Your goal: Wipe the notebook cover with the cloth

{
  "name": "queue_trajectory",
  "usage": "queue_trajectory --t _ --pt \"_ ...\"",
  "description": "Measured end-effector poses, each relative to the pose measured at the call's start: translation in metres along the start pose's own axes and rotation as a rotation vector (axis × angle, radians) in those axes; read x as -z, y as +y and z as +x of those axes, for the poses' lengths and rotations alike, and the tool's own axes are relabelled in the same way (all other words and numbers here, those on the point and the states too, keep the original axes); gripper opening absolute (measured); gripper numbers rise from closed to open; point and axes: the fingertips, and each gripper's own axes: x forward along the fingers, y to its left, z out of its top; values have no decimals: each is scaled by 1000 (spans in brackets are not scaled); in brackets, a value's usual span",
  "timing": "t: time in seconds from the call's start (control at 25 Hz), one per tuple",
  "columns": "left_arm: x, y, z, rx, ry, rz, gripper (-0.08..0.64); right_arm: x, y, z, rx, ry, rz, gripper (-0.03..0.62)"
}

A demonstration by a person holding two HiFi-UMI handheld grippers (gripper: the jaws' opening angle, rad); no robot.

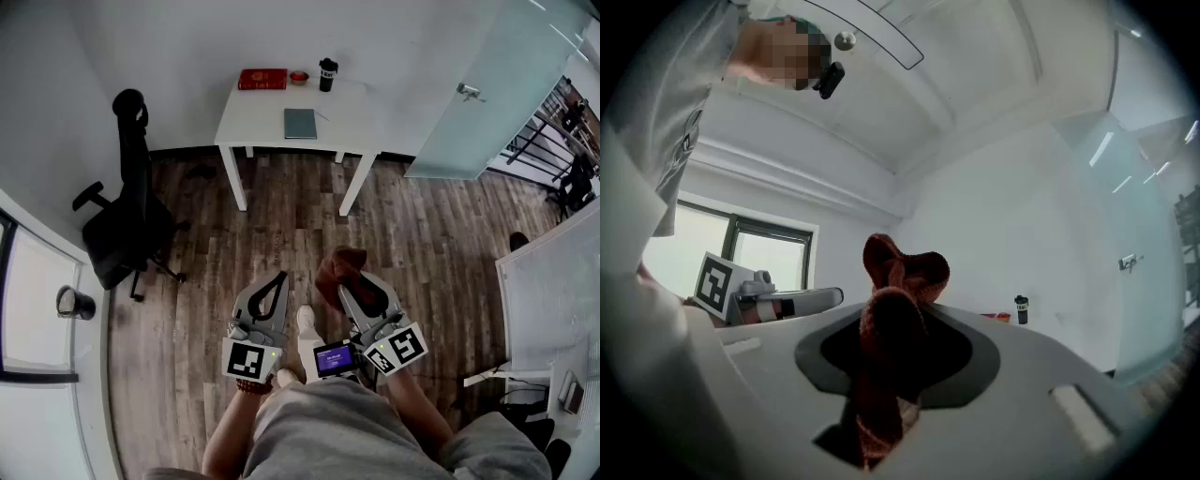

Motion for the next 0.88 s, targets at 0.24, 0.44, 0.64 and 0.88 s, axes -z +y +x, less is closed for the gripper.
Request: queue_trajectory --t 0.24,0.44,0.64,0.88 --pt "10 23 61 19 15 10 0 -4 -62 35 16 -38 38 137" --pt "26 47 120 49 53 29 0 -5 -116 72 30 -50 49 137" --pt "48 55 182 94 88 32 0 2 -172 98 32 -39 77 137" --pt "74 68 237 116 136 32 0 14 -226 133 -31 -3 82 138"
